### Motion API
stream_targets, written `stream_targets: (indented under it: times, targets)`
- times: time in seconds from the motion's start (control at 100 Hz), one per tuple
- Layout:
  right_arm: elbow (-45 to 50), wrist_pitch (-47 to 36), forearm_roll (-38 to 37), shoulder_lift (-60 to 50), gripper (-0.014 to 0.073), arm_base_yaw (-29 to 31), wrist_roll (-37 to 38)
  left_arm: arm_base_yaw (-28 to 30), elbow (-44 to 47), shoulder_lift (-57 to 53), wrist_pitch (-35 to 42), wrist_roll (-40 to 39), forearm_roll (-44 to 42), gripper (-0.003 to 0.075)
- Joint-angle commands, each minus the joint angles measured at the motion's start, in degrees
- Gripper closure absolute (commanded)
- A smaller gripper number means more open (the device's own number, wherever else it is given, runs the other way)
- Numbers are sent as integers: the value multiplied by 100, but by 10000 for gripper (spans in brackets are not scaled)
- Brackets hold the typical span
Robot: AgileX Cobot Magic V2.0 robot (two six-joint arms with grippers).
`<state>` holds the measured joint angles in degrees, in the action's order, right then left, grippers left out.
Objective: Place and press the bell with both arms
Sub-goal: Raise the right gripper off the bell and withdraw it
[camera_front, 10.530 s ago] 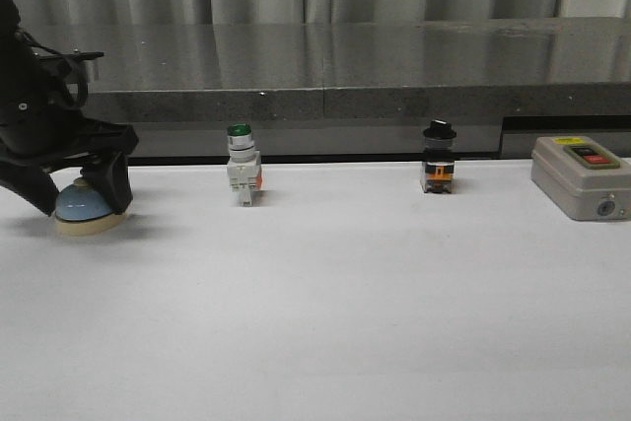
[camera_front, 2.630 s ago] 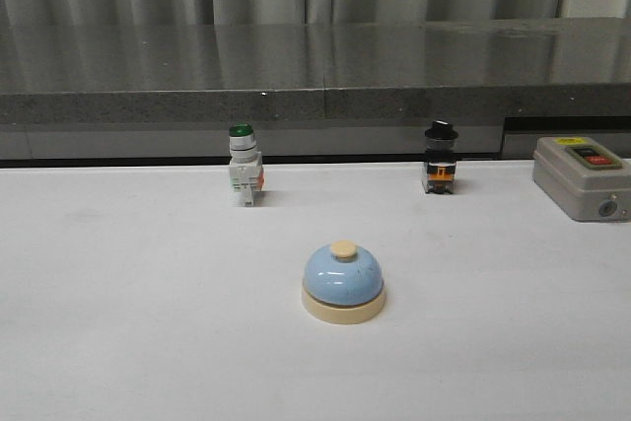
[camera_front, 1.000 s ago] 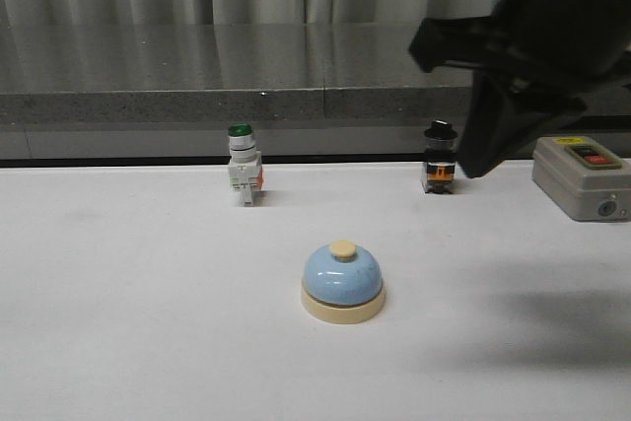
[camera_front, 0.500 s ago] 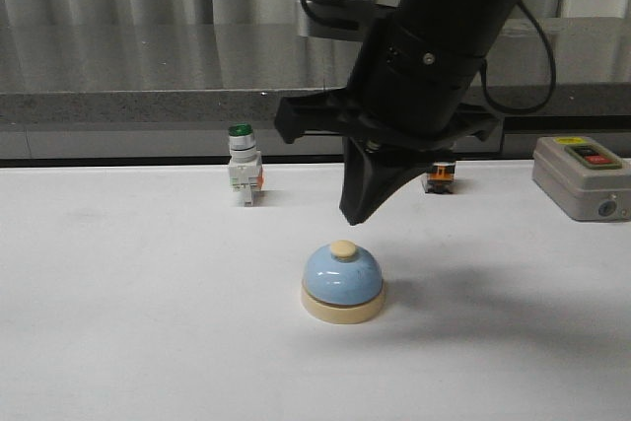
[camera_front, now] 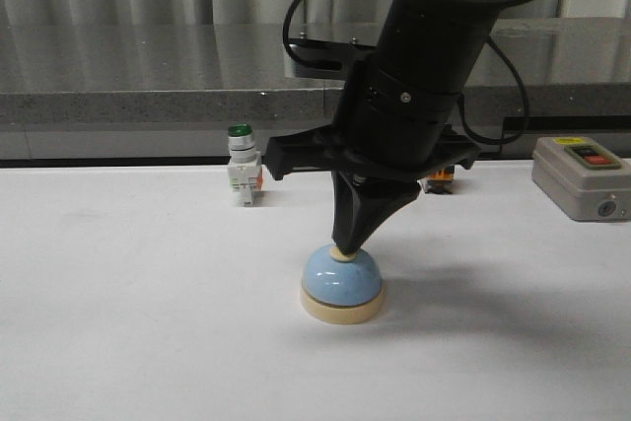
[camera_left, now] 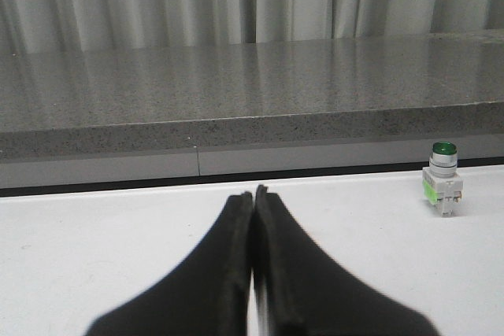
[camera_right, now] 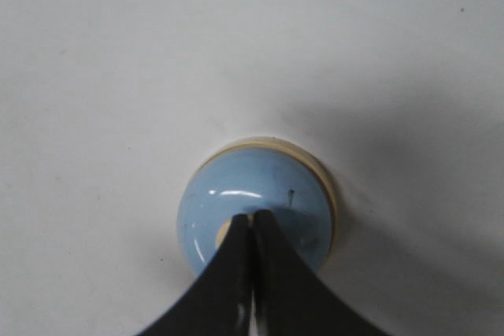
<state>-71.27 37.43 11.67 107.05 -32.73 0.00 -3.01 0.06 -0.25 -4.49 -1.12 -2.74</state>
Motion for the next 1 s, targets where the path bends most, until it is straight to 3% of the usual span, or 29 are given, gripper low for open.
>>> stream_targets:
  times: [0.0,0.47,0.68,0.99]
  targets:
    - [-120,34,54,-194,654,-3,-63,-1,249,-168,517,-69,0,740]
    - [-101,71,-585,-1774,654,222,0,-1,249,-168,517,-69,0,740]
    - [197,19,-667,-2829,654,734,0,-1,249,-168,517,-69,0,740]
    - [1392,-154,-1016,-4606,654,1676,0,-1,249,-168,517,-69,0,740]
